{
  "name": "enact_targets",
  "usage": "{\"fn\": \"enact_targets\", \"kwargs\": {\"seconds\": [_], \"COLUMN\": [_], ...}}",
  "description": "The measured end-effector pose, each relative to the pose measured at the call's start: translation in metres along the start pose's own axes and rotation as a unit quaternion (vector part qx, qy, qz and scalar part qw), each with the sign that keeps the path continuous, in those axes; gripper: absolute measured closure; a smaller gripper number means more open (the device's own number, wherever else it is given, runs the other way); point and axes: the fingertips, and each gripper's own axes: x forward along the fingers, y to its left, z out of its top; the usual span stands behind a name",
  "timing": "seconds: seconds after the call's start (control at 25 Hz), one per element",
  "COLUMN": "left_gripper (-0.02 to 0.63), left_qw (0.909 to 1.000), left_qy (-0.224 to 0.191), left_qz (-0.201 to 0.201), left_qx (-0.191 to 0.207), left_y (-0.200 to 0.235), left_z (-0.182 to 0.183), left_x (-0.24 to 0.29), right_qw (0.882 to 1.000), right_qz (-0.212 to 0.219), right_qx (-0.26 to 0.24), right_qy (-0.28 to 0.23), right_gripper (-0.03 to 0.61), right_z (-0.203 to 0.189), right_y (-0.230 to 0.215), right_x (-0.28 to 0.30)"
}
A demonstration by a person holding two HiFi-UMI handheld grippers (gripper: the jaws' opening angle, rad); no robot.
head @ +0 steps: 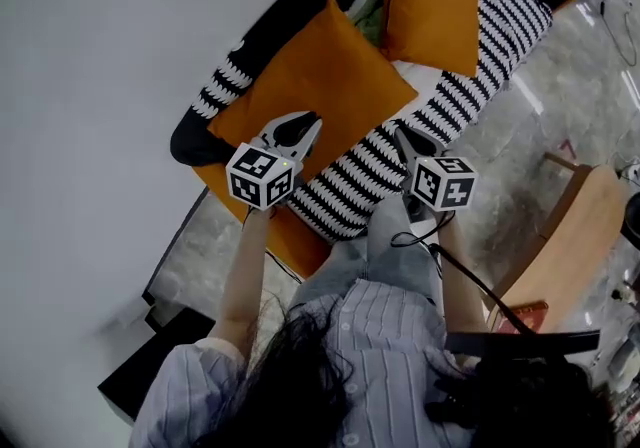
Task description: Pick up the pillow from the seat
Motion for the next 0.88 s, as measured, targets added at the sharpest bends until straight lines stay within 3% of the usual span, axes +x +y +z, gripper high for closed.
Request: {"fn": "enact_targets", "kwargs": {"seconds": [0.24,0.44,0.72,0.88], "left_gripper": [0.520,0.486,0.460,0.428], "left_qw": [0.9991,0.9967,0.9904,0.9873], "left_qy": [0.043,0.079,0.123,0.142], "left_qz": [0.005,0.007,0.022,0.028], "left_qx": [0.000,0.019,0.059,0.066], "left_y": [0.048,0.082,0.131,0.151], "left_z": [-0.010,-0.009,0.003,0.007], "left_x": [0.050,0.080,0.117,0.137], "right_qw": [1.000,0.997,0.993,0.988], "right_qz": [-0.006,0.003,0.013,0.037], "right_qx": [0.012,0.071,0.115,0.149], "right_qy": [0.020,0.030,0.022,0.011], "right_gripper": [0.545,0.545,0.540,0.411], "right_z": [-0.008,-0.020,-0.032,-0.039], "right_y": [-0.051,-0.084,-0.107,-0.118], "right_x": [0.049,0.084,0.126,0.150]}}
